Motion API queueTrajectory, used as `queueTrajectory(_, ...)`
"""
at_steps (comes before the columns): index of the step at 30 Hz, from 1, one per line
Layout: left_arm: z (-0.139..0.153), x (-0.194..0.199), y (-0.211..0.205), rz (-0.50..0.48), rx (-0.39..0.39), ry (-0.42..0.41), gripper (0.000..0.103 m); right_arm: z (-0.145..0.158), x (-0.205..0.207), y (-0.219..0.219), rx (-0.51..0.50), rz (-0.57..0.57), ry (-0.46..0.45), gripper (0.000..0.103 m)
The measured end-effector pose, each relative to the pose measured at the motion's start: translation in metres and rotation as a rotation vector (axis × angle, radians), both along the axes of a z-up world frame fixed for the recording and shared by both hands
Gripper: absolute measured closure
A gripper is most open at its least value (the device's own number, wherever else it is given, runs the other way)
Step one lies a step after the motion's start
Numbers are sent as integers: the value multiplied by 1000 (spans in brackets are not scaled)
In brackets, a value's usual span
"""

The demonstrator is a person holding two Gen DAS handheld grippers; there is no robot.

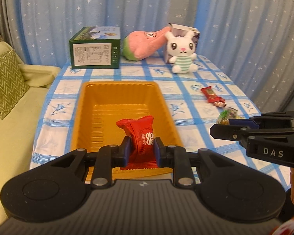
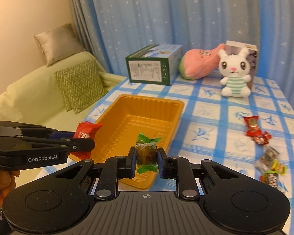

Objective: Organize snacks
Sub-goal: 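Carry the red packet and green-wrapped candy over the orange tray with both tools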

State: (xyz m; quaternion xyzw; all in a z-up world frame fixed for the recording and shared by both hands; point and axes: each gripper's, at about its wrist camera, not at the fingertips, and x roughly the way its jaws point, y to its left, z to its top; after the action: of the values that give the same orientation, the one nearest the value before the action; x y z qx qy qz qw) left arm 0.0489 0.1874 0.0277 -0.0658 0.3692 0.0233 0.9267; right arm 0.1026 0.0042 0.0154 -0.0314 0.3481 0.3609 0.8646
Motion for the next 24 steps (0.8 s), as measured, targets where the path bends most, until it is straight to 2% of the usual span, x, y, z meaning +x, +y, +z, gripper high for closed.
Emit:
queueTrajectory(9, -20, 20, 27, 6, -1, 34, 81, -19, 22, 27, -17, 11, 40, 81)
queueTrajectory(24, -47, 44, 44, 11, -12, 78, 81, -50, 47, 55, -40, 16, 91, 81)
